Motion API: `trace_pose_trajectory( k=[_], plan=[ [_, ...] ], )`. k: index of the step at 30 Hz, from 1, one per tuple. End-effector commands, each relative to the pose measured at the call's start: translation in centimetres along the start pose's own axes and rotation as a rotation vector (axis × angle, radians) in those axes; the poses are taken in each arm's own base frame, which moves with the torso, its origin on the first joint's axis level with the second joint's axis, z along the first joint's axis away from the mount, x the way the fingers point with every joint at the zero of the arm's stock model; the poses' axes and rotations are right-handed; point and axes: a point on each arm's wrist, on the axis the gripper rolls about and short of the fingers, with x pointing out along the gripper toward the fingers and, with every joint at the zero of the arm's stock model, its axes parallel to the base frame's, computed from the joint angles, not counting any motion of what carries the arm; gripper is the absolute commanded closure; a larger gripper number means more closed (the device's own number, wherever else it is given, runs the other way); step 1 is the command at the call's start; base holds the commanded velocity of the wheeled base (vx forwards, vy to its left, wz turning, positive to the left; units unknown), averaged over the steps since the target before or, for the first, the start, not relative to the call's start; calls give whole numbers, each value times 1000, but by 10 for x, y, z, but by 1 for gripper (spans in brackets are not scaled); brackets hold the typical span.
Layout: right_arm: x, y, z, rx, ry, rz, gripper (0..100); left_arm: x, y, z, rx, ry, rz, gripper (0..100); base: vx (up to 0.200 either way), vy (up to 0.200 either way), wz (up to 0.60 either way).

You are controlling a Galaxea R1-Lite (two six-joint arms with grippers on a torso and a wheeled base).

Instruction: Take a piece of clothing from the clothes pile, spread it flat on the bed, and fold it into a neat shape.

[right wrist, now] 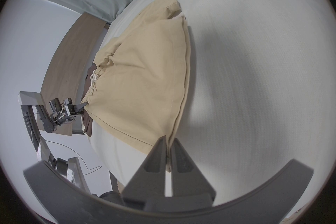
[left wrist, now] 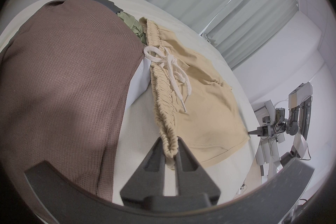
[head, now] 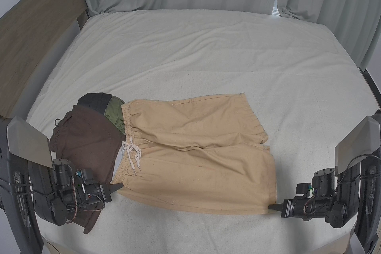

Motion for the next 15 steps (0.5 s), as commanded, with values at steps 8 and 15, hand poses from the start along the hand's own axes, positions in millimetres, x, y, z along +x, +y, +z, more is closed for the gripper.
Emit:
trace_pose_trajectory(
  k=[8, 15],
  plan=[
    [-6, -1, -8, -15, 35, -17, 100, -10, 4, -6, 46, 22, 18, 100, 0, 0, 0],
    [-6, -2, -6, -16, 23, -17, 100, -9, 6, -8, 39, 30, 16, 100, 0, 0, 0]
  ],
)
